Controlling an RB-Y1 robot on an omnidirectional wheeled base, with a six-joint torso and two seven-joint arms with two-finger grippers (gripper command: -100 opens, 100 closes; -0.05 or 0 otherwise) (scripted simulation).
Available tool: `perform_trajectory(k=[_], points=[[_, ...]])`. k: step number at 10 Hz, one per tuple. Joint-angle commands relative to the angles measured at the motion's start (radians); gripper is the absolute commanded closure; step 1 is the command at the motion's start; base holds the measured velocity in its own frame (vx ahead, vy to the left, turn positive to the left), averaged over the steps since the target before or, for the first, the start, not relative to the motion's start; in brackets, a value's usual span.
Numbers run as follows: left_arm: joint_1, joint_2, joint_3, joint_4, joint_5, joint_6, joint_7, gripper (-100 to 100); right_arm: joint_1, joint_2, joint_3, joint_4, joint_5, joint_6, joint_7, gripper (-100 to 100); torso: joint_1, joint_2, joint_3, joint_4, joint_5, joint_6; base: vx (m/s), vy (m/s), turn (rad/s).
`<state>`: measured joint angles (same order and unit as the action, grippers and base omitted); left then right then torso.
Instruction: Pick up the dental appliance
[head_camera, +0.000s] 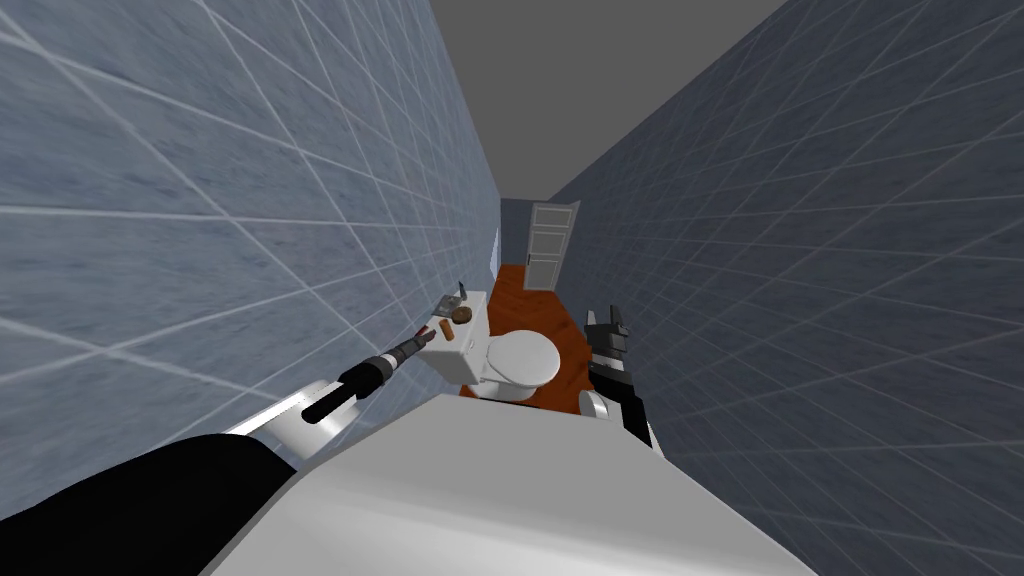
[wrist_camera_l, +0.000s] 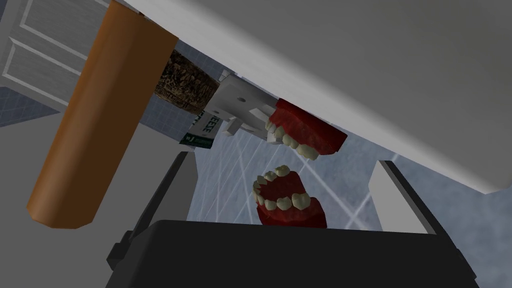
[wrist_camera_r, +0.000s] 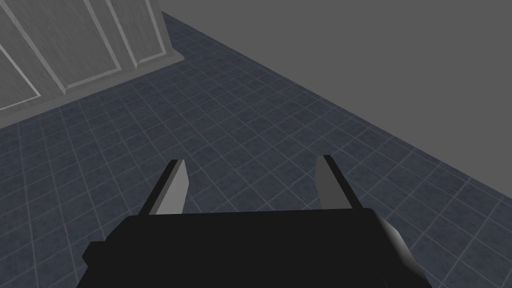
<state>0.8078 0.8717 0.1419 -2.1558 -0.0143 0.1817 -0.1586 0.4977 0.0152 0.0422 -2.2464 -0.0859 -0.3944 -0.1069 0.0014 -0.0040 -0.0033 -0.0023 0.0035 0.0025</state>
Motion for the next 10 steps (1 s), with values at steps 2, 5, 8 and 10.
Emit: perform_trajectory(k=[2,5,8,10], points=[[0.0,0.0,0.0,0.0,0.0,0.0,0.0,100,0.0,0.0,0.0,0.0,0.0,0.0,0.0,0,0.0,-0.002,-0.001,0.0,0.0,0.0,-0.003,0.0,0.002],[0.0,0.001,0.001,0.0,-0.001,0.0,-0.002,100,0.0,0.0,0.0,0.0,0.0,0.0,0.0,0,0.001,-0.003,-0.002,-0.001,0.001,0.0,0.0,0.0,0.0],[0.057,0.008,0.008,-0.038,-0.004,-0.034,-0.006,100,0.0,0.0,0.0,0.0,0.0,0.0,0.0,0,0.002,-0.004,-0.003,-0.001,0.002,-0.002,0.043,0.01,0.132],[0.109,0.01,0.014,-0.074,-0.011,-0.066,-0.014,100,0.0,0.0,0.0,0.0,0.0,0.0,0.0,0,0.002,-0.008,-0.005,-0.002,0.002,-0.002,0.086,0.006,0.175]])
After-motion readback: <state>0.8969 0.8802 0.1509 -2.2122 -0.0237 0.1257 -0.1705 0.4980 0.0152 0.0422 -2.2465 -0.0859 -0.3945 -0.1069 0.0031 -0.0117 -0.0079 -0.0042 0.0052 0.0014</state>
